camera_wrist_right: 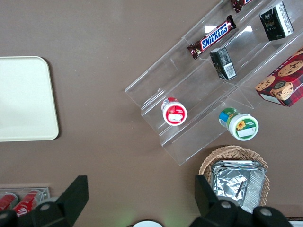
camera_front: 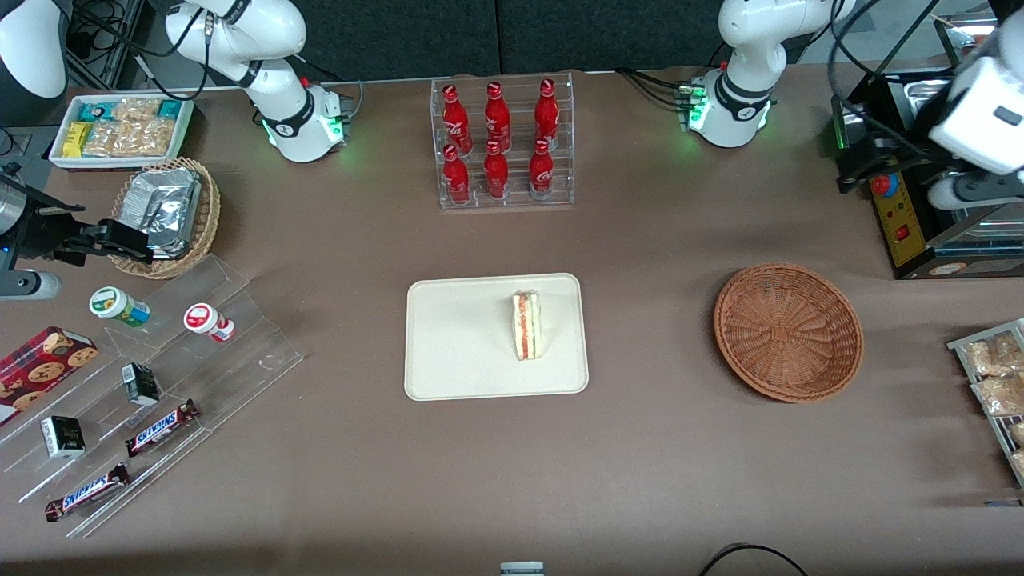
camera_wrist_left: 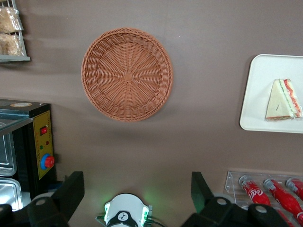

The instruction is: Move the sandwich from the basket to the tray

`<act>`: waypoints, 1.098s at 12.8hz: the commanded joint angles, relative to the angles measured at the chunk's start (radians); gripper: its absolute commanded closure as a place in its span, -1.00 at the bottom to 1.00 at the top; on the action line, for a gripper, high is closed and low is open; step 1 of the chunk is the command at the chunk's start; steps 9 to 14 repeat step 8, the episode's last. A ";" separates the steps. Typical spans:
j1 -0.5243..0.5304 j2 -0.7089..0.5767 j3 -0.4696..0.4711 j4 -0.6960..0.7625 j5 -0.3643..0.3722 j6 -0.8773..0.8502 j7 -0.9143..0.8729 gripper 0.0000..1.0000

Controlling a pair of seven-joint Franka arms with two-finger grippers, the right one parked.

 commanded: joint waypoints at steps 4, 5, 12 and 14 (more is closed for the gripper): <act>-0.247 -0.141 0.290 -0.184 -0.040 0.081 0.059 -1.00; -0.247 -0.131 0.290 -0.169 -0.054 0.091 0.064 -1.00; -0.238 -0.095 0.223 -0.129 -0.002 0.094 0.059 -1.00; -0.238 -0.095 0.223 -0.129 -0.002 0.094 0.059 -1.00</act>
